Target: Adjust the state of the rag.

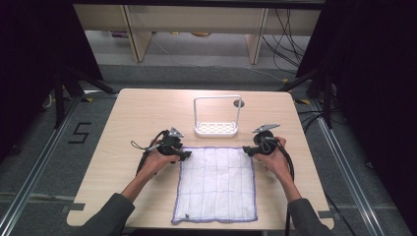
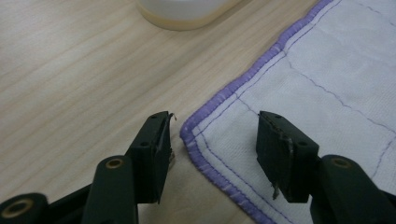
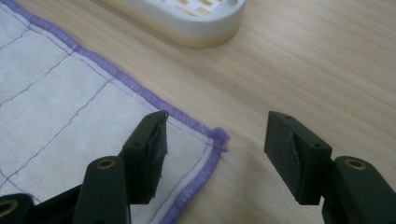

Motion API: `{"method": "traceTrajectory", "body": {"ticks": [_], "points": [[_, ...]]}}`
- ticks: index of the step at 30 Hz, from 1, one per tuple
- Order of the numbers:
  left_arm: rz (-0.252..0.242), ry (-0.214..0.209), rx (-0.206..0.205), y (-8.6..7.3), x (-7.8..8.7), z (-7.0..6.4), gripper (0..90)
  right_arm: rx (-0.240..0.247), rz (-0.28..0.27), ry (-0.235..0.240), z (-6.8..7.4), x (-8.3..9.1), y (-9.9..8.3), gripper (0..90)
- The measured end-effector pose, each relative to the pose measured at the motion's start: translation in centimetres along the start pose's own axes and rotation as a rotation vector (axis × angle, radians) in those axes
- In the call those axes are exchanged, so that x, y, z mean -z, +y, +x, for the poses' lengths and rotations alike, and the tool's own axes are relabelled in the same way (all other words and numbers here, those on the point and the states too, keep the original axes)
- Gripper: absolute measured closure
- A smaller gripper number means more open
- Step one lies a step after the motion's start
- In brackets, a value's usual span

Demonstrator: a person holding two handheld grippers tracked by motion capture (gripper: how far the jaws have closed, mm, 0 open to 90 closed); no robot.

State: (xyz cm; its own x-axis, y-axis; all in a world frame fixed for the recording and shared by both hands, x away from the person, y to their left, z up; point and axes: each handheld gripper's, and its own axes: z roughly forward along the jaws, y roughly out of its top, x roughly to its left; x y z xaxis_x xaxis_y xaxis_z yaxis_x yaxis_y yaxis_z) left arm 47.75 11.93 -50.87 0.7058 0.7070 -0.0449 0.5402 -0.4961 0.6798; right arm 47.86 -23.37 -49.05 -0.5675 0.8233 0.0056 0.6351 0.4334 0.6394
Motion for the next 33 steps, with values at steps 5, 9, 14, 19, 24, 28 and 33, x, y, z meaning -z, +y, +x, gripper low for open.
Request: {"method": "traceTrajectory", "body": {"ticks": [5,9,14,19,24,28,33], "points": [[-0.012,-0.014,-0.007,-0.3,0.1,0.1,53.0,0.044,0.02,-0.007,0.8,-1.0,0.3,40.3],[-0.019,-0.027,-0.031,-0.4,0.2,-0.1,64.0,0.043,0.037,-0.004,1.1,-1.3,0.4,41.8],[-0.046,-0.029,-0.06,-0.5,0.0,-0.5,81.0,0.01,0.042,0.025,0.9,-1.2,0.2,51.1],[-0.066,-0.017,-0.068,-0.5,0.1,-0.3,84.4,0.017,0.011,0.054,0.8,-1.2,-0.1,68.7],[-0.084,-0.006,-0.071,-0.4,0.3,-0.3,85.2,0.016,-0.035,0.072,0.3,-1.1,-0.3,85.4],[-0.106,0.002,-0.076,-0.2,0.6,-0.2,85.4,0.018,-0.047,0.076,0.2,-0.6,-0.1,86.7],[-0.143,0.013,-0.067,0.1,1.1,-0.1,85.5,0.03,-0.083,0.074,0.0,0.4,0.5,87.0]]}}
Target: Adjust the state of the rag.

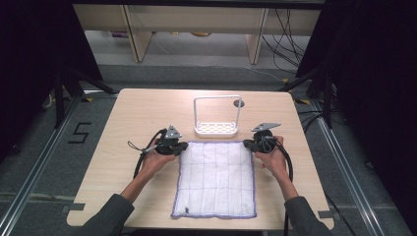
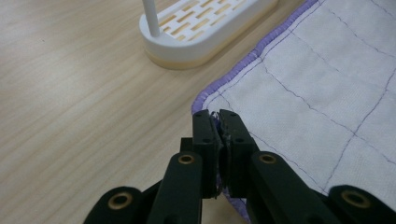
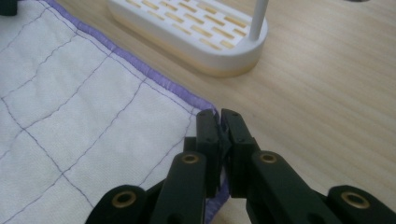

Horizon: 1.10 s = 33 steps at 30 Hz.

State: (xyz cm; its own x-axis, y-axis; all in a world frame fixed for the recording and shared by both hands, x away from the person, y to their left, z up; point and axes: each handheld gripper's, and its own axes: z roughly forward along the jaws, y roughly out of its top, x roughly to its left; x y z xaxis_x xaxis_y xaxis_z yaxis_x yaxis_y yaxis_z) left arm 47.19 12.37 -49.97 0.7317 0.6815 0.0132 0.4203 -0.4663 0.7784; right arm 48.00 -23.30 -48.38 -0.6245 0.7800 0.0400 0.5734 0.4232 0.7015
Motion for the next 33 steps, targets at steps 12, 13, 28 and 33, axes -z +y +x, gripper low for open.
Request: {"method": "traceTrajectory", "body": {"ticks": [12,13,28,33], "points": [[-0.066,0.01,0.014,0.6,1.5,0.6,85.4,0.015,-0.091,0.012,0.2,1.4,1.2,87.1],[-0.063,0.003,0.011,0.7,1.7,0.7,85.4,0.01,-0.095,0.013,0.2,1.6,1.3,87.1],[-0.14,-0.007,0.019,1.2,4.6,0.1,85.3,0.021,-0.175,0.049,1.5,4.6,2.5,87.1],[-0.158,-0.02,-0.017,1.0,6.1,-1.2,85.4,0.049,-0.196,0.06,2.5,6.5,1.7,87.1]]}}
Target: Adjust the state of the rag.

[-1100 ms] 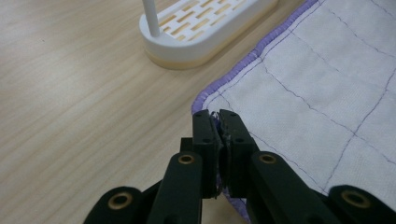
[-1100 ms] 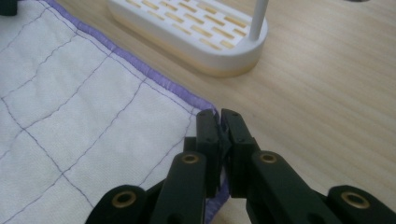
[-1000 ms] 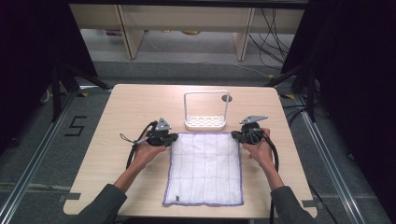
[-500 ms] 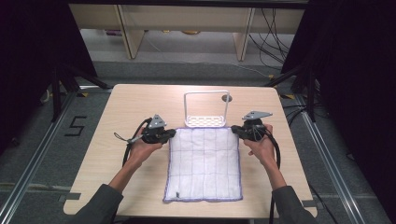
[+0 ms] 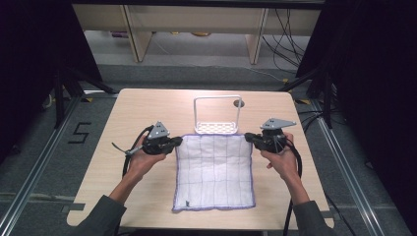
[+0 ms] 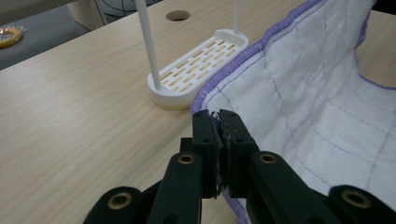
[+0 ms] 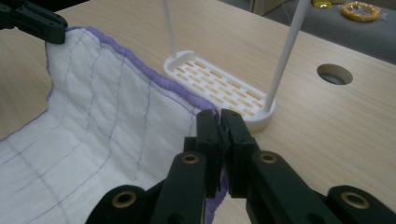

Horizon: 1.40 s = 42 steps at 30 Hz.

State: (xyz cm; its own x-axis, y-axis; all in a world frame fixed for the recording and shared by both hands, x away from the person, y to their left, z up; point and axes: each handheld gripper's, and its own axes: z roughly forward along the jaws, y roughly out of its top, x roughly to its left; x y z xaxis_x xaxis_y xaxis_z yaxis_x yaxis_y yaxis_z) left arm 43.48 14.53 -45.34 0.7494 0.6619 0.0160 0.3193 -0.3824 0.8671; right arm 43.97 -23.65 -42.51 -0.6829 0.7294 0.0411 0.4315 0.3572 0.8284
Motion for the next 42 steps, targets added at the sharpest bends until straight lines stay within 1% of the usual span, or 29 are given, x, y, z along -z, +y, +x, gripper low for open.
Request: {"method": "traceTrajectory", "body": {"ticks": [2,3,6,8,9,10,11,13,14,16,19,20,22,23,25,27,28,29,30,31,32,34,35,36,37,38,40,41,42], "points": [[-0.006,-0.011,-0.011,-0.1,0.9,-0.8,85.4,0.018,0.007,0.008,0.4,1.0,-0.4,87.1],[-0.011,-0.021,-0.013,-0.2,1.1,-1.1,85.4,0.016,0.0,0.01,0.7,1.5,-0.7,87.1],[-0.006,-0.026,-0.06,-0.5,2.2,-2.6,85.4,0.03,-0.016,0.026,1.4,2.5,-1.3,87.1],[-0.002,-0.031,-0.082,-1.0,2.8,-3.6,85.5,0.036,-0.005,0.042,2.2,3.1,-1.8,87.1],[0.001,-0.038,-0.09,-1.2,3.0,-3.9,85.4,0.043,-0.01,0.042,2.7,3.4,-2.1,87.1],[0.006,-0.046,-0.106,-1.5,3.3,-4.2,85.4,0.066,-0.01,0.044,2.9,3.6,-2.3,87.1],[0.005,-0.047,-0.11,-1.7,3.5,-4.3,85.4,0.067,-0.012,0.055,3.5,3.9,-2.7,87.1],[0.001,-0.05,-0.098,-2.2,3.9,-4.4,85.4,0.1,-0.008,0.055,4.2,4.3,-3.4,87.1],[0.007,-0.054,-0.091,-2.6,4.1,-4.7,85.4,0.106,-0.007,0.063,4.5,4.4,-3.6,87.1],[0.009,-0.064,-0.096,-3.4,4.3,-5.1,85.4,0.095,0.003,0.072,5.2,4.8,-4.4,87.1],[0.014,-0.087,-0.103,-4.6,4.5,-6.2,85.4,0.122,0.014,0.083,5.7,4.8,-5.1,87.1],[0.035,-0.088,-0.112,-5.1,4.7,-6.7,85.3,0.113,0.022,0.078,5.9,4.8,-5.5,87.1],[0.034,-0.097,-0.121,-5.6,4.9,-7.3,85.3,0.111,0.033,0.086,6.3,4.9,-6.2,87.0],[0.034,-0.103,-0.12,-5.7,4.9,-7.5,85.3,0.126,0.035,0.092,6.3,5.0,-6.5,87.0],[0.034,-0.104,-0.127,-5.8,5.2,-8.0,85.3,0.112,0.04,0.098,6.8,5.3,-7.0,87.1],[0.021,-0.107,-0.13,-6.0,5.5,-8.6,85.3,0.139,0.034,0.113,7.1,5.7,-7.5,87.1],[0.023,-0.115,-0.14,-6.1,5.7,-8.8,85.3,0.124,0.04,0.109,7.4,5.9,-7.7,87.0],[0.034,-0.111,-0.157,-6.2,5.9,-8.8,85.2,0.132,0.047,0.105,7.5,6.1,-7.9,86.9],[0.026,-0.119,-0.14,-6.5,5.9,-9.2,85.2,0.133,0.051,0.112,7.7,6.2,-8.1,86.9],[0.043,-0.127,-0.162,-6.8,6.0,-9.2,85.1,0.141,0.05,0.115,7.8,6.1,-8.4,86.8],[0.053,-0.133,-0.144,-7.3,6.0,-9.6,85.0,0.132,0.066,0.118,7.9,6.2,-8.7,86.7],[0.097,-0.143,-0.182,-8.1,6.0,-9.9,84.6,0.139,0.088,0.129,8.2,5.9,-9.3,86.5],[0.132,-0.153,-0.197,-8.5,6.0,-10.0,84.3,0.146,0.103,0.139,8.4,5.7,-9.6,86.2],[0.14,-0.149,-0.2,-8.9,5.8,-10.2,83.7,0.142,0.121,0.142,8.6,5.6,-9.8,85.8],[0.157,-0.162,-0.203,-9.2,5.7,-10.3,82.4,0.158,0.132,0.145,8.7,5.5,-9.9,85.0],[0.164,-0.164,-0.217,-9.3,5.7,-10.4,81.1,0.16,0.138,0.149,8.8,5.4,-10.1,83.4],[0.143,-0.189,-0.192,-9.4,5.8,-10.7,75.3,0.149,0.151,0.16,8.9,5.5,-10.3,77.0],[0.147,-0.203,-0.184,-9.3,6.0,-10.8,71.0,0.139,0.144,0.155,9.0,5.7,-10.4,70.4],[0.132,-0.215,-0.181,-9.3,6.3,-11.1,69.9,0.123,0.144,0.167,9.0,5.9,-10.6,65.7]]}}
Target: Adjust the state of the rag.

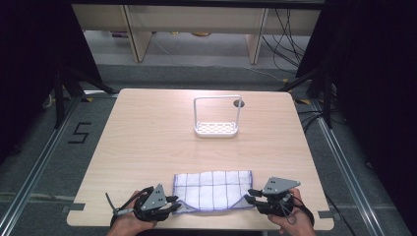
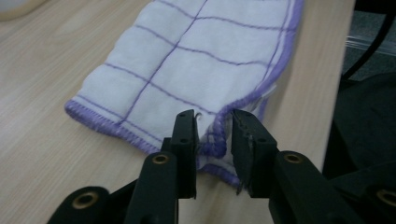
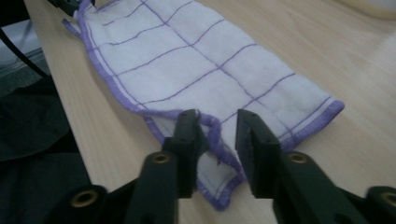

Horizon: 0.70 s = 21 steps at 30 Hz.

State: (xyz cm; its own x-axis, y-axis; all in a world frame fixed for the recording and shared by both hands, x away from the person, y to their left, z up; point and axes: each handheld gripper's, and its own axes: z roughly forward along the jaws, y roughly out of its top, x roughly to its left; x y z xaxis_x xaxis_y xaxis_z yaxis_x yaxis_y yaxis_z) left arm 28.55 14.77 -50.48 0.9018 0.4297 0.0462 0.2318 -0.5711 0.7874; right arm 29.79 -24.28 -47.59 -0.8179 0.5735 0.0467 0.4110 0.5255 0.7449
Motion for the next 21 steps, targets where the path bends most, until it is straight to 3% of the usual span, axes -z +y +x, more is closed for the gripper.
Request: {"method": "traceTrajectory", "body": {"ticks": [2,5,6,7,9,11,12,15,16,18,19,21], "points": [[-0.027,-0.028,-0.009,0.2,0.4,-0.7,61.3,-0.034,-0.019,-0.017,0.1,0.4,-0.3,57.0],[-0.077,-0.022,-0.001,0.8,1.3,-0.7,46.3,-0.083,-0.054,-0.05,-0.3,1.1,-0.4,48.4],[-0.116,-0.008,0.023,1.1,1.4,-0.5,43.7,-0.109,-0.064,-0.066,-0.5,1.3,-0.2,46.8],[-0.132,0.004,0.061,1.5,1.6,-0.1,41.1,-0.114,-0.076,-0.097,-0.9,1.5,-0.1,46.2],[-0.15,0.033,0.105,2.3,1.6,1.4,38.5,-0.178,-0.083,-0.109,-1.4,1.7,0.4,43.9],[-0.099,0.056,0.111,3.0,1.4,2.9,38.1,-0.206,-0.102,-0.126,-1.8,1.9,1.1,43.4],[-0.074,0.069,0.115,3.3,1.0,3.8,37.8,-0.181,-0.104,-0.146,-2.2,1.9,1.5,43.3],[-0.042,0.069,0.165,3.7,-0.4,5.7,36.6,-0.174,-0.075,-0.181,-3.5,1.2,2.3,42.6],[-0.017,0.082,0.181,3.8,-1.1,6.3,36.5,-0.211,-0.054,-0.177,-3.9,0.8,2.4,42.6],[0.024,0.068,0.183,3.8,-1.9,7.3,35.3,-0.225,-0.025,-0.17,-5.2,-0.6,2.5,43.6],[0.016,0.065,0.209,3.7,-2.4,7.5,34.8,-0.206,-0.009,-0.172,-5.6,-1.0,2.5,43.6],[0.043,0.071,0.222,3.5,-3.0,8.2,33.2,-0.206,0.032,-0.169,-6.1,-2.1,2.6,43.3]]}}
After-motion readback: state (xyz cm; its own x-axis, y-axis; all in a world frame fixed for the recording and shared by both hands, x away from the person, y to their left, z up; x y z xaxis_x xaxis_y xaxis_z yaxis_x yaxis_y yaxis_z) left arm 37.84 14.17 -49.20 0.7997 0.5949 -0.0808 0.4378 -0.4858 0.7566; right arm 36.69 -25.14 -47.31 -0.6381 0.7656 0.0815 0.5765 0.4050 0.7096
